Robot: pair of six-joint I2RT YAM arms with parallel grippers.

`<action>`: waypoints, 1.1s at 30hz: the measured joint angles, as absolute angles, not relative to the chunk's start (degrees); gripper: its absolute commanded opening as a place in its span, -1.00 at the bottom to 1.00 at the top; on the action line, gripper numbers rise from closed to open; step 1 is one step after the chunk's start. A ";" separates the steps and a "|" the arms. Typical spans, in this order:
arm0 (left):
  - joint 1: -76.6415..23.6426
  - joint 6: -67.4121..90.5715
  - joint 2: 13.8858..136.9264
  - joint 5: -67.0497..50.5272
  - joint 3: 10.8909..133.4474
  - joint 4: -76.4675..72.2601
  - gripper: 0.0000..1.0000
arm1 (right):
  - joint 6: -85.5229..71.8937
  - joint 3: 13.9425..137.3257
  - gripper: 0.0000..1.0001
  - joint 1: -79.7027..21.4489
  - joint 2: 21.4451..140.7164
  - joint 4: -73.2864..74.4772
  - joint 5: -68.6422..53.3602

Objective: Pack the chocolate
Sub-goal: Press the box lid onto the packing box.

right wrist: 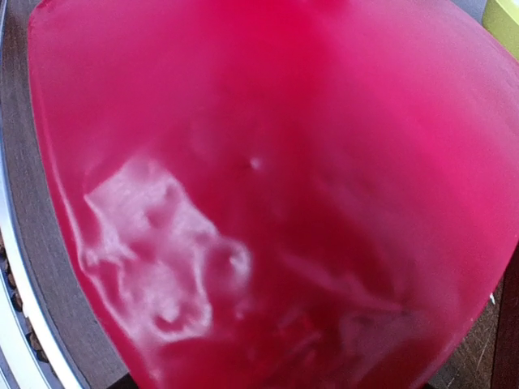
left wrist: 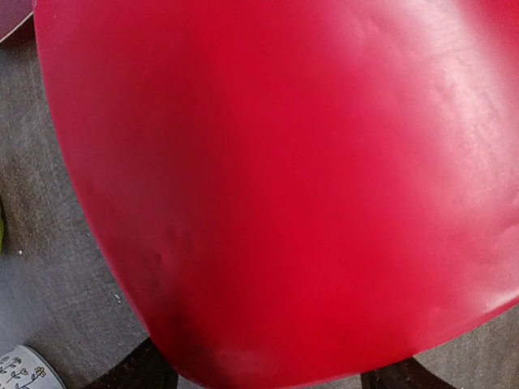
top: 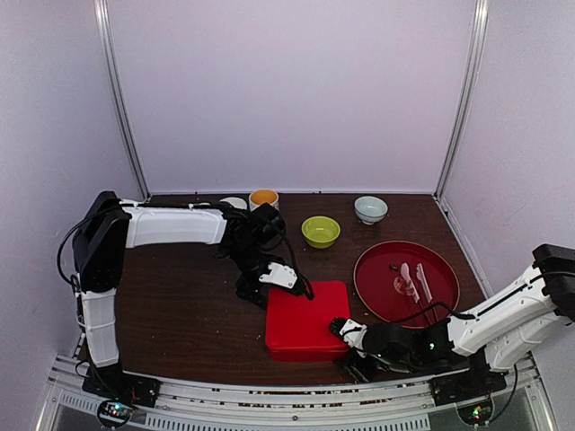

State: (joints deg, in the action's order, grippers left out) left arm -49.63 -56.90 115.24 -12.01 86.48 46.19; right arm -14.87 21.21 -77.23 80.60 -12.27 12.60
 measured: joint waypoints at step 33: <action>-53.06 -40.38 104.88 -0.23 72.42 42.28 0.47 | -6.57 22.33 0.29 -71.99 83.11 -16.51 5.02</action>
